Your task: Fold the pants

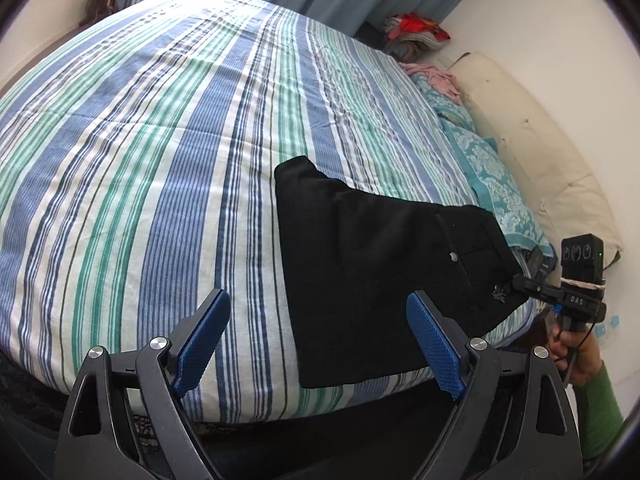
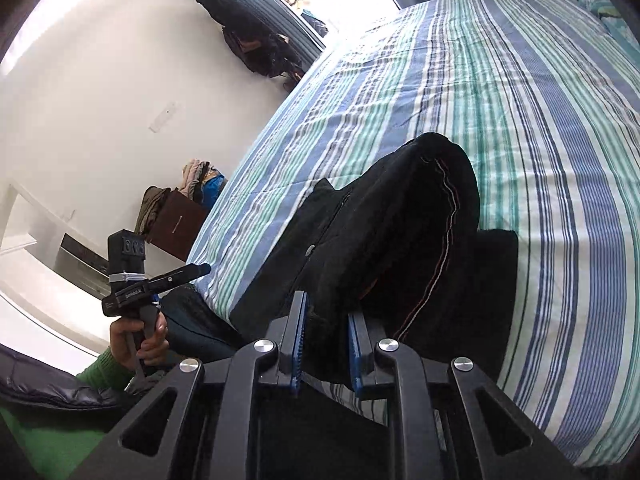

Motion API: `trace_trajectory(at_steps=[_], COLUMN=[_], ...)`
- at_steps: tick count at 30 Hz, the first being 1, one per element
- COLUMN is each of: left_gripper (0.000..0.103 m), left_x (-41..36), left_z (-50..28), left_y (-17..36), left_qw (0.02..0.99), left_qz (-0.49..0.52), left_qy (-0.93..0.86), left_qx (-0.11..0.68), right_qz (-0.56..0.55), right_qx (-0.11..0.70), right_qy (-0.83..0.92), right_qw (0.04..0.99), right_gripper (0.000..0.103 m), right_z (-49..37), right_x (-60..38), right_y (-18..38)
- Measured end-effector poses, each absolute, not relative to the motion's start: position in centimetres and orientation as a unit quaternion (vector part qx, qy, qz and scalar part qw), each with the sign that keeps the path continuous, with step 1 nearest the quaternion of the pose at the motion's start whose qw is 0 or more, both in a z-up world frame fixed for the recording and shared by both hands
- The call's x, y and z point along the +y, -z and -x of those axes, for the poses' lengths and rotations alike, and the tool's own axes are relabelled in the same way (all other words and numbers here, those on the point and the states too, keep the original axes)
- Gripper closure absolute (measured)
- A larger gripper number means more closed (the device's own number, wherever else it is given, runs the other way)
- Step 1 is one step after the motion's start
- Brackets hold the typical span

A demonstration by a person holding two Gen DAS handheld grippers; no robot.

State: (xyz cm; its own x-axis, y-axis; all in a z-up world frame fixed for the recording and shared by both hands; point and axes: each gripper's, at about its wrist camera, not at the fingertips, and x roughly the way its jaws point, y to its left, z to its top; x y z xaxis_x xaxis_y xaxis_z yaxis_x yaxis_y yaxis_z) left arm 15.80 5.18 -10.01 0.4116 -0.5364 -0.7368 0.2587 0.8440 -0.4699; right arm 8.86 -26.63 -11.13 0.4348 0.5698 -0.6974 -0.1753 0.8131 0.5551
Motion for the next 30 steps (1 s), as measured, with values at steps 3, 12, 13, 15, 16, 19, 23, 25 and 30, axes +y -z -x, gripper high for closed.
trace_trajectory(at_steps=[3, 12, 13, 15, 16, 19, 23, 25, 30], left_gripper=[0.012, 0.012, 0.012, 0.012, 0.012, 0.012, 0.012, 0.012, 0.012], left_x=[3.1, -3.9, -4.8, -5.7, -5.9, -6.3, -6.8, -6.8, -5.5], left_z=[-15.5, -14.4, -14.2, -13.6, -13.3, -12.8, -12.2, -11.8, -11.4], left_y=[10.4, 11.3, 11.7, 12.1, 12.2, 12.7, 12.9, 12.7, 12.1], left_qw=[0.824, 0.833, 0.834, 0.838, 0.839, 0.833, 0.830, 0.831, 0.834], left_qz=[0.119, -0.016, -0.042, -0.070, -0.072, -0.069, -0.079, -0.087, -0.076], left_qy=[0.256, 0.303, 0.300, 0.296, 0.299, 0.304, 0.303, 0.304, 0.296], left_qx=[0.491, 0.463, 0.461, 0.454, 0.450, 0.456, 0.461, 0.458, 0.459], right_qz=[-0.209, -0.227, -0.216, -0.165, -0.138, -0.094, -0.051, -0.018, -0.076], right_qx=[0.521, 0.529, 0.531, 0.508, 0.485, 0.429, 0.408, 0.429, 0.512], right_qy=[-0.170, -0.099, -0.088, -0.052, -0.043, -0.058, -0.110, -0.111, -0.030], right_qw=[0.810, 0.812, 0.815, 0.844, 0.862, 0.897, 0.905, 0.896, 0.855], right_gripper=[0.084, 0.064, 0.062, 0.062, 0.062, 0.062, 0.062, 0.062, 0.061], right_z=[-9.6, -8.6, -8.7, -8.6, -8.6, -9.7, -13.6, -15.5, -16.3], right_x=[-29.1, -31.7, -31.3, -31.4, -31.3, -29.8, -25.6, -24.0, -29.3], right_y=[15.9, 19.2, 18.5, 15.7, 13.9, 9.6, 9.1, 11.6, 19.4])
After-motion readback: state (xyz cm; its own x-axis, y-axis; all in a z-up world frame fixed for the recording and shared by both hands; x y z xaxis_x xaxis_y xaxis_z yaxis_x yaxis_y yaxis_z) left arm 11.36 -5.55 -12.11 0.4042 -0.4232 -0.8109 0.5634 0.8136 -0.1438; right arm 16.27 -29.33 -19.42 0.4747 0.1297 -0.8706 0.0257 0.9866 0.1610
